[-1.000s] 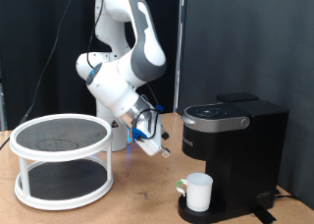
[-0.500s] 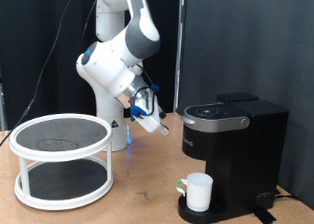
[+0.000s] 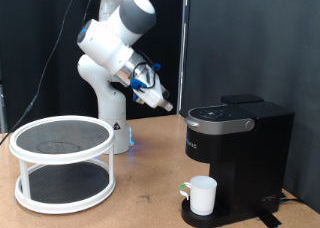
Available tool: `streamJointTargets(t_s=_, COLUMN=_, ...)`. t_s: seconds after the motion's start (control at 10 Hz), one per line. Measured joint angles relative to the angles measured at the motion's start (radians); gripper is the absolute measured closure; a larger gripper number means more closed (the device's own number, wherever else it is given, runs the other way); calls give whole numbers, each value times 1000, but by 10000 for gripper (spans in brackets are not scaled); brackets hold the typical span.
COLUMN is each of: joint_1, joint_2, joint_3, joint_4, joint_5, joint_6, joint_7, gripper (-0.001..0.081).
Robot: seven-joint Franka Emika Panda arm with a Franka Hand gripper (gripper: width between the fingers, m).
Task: Make a cup of coffee with the keurig machine
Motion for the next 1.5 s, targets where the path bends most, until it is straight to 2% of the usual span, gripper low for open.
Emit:
streamJointTargets(t_s=0.4, joint_1=-2, joint_2=-115, joint_3=-14, joint_4=14, joint_5=-6, joint_6=-58, joint_7=97, gripper=-2)
streamJointTargets(t_s=0.7, joint_1=-2, joint_2=-108, joint_3=-7, joint_4=31, joint_5=-11, joint_6=-53, joint_7=63, gripper=-2)
streamJointTargets(t_s=0.8, joint_1=-2, joint_2=-98, joint_3=10, joint_4=63, joint_5=-56, joint_6=-37, joint_7=48, gripper=-2)
streamJointTargets(t_s=0.9, joint_1=-2, joint_2=-82, joint_3=37, joint_4=103, joint_5=-140, joint_6=-18, joint_7=47, gripper=-2)
streamJointTargets(t_s=1.1, joint_1=-2, joint_2=-42, joint_3=86, joint_4=185, joint_5=-264, joint_6=-2, joint_7=86, gripper=-2)
streamJointTargets(t_s=1.3, joint_1=-2, joint_2=18, joint_3=100, joint_4=270, joint_5=-277, joint_6=-46, joint_7=147, gripper=-2)
streamJointTargets(t_s=1.4, joint_1=-2, joint_2=70, joint_3=99, joint_4=317, joint_5=-277, joint_6=-77, joint_7=168, gripper=-2)
streamJointTargets(t_s=1.5, joint_1=-2, joint_2=67, joint_3=100, joint_4=313, joint_5=-278, joint_6=-65, joint_7=156, gripper=-2)
